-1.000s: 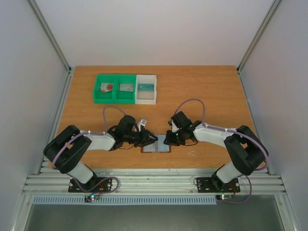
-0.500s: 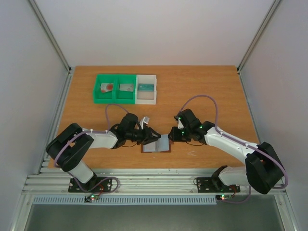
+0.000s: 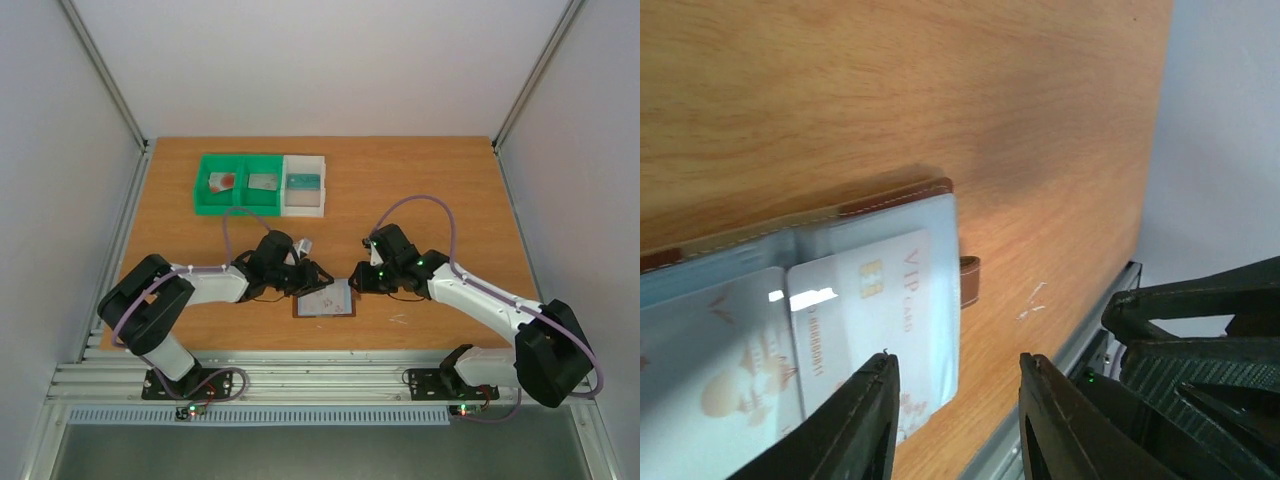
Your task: Take the credit cards out of the card holder
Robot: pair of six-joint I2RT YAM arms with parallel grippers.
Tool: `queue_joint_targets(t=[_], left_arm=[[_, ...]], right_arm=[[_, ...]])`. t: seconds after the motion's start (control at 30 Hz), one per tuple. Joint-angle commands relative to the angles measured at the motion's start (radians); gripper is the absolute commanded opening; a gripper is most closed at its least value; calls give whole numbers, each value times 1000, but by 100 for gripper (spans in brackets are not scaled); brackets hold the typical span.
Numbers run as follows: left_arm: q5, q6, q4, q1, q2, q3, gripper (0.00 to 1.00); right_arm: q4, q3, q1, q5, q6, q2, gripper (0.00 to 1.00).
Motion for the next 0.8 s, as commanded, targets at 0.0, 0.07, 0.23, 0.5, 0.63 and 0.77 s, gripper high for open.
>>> queue_joint_targets(t=[0.0,0.07,0.23,0.5,0.63,0.77], left_arm=[[-75,56,-84,-4,-38,1,34],[-95,71,-100,-5,-41,-10,34],[-113,75,-83,-3,-34,-40,34],[-107,76,-26,-4,-9,-70,34],[-79,50,34,-5,26,-78,33],[-57,27,71,-6,50,-71,32]], right_arm=[[39,14,-3,-53,9,38,23],[60,10,-4,-67,16,51,21],[95,7,-4,-94,17,93,20],[189,-11,-3,-112,40,196,17],[214,-16,-3,-102,40,247,15],[241,-42,-3,-87,51,278,14]])
